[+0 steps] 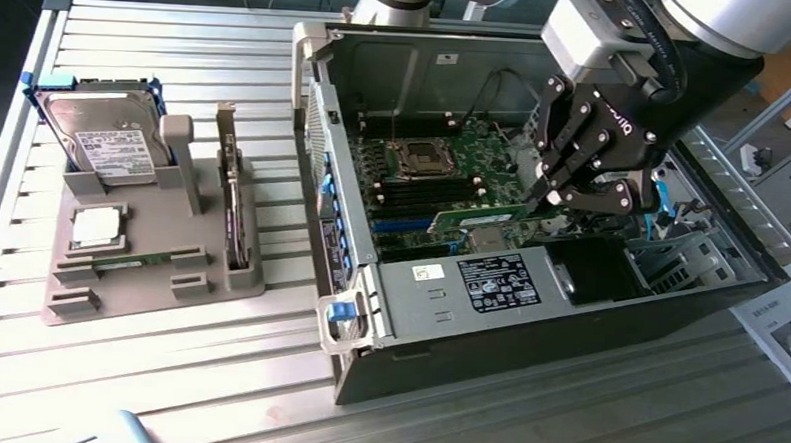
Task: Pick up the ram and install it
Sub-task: 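Pick up the ram and move it above insertion slot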
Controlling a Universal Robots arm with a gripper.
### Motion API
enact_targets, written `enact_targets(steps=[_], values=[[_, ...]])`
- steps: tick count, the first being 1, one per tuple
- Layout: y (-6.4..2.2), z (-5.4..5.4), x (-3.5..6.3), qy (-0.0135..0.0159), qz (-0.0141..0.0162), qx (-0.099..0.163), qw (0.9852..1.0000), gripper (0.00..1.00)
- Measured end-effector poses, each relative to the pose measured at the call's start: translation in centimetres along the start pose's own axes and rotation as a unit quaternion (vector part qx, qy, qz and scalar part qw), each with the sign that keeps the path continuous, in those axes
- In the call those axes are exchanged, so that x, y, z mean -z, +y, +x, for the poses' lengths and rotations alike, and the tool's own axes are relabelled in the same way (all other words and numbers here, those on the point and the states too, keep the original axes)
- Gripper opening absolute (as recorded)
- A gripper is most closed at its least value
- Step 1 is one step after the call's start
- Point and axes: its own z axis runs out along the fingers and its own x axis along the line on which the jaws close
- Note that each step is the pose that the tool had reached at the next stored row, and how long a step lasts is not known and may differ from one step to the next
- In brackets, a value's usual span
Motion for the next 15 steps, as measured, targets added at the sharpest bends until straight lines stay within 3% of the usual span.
enact_targets(steps=[7, 15], values=[[-0.01, -0.2, -0.02, 0.0, 0.0, 0.0, 1.0, 0.12], [-0.09, -1.9, -0.12, 0.0, 0.0, 0.0, 1.0, 0.12]])
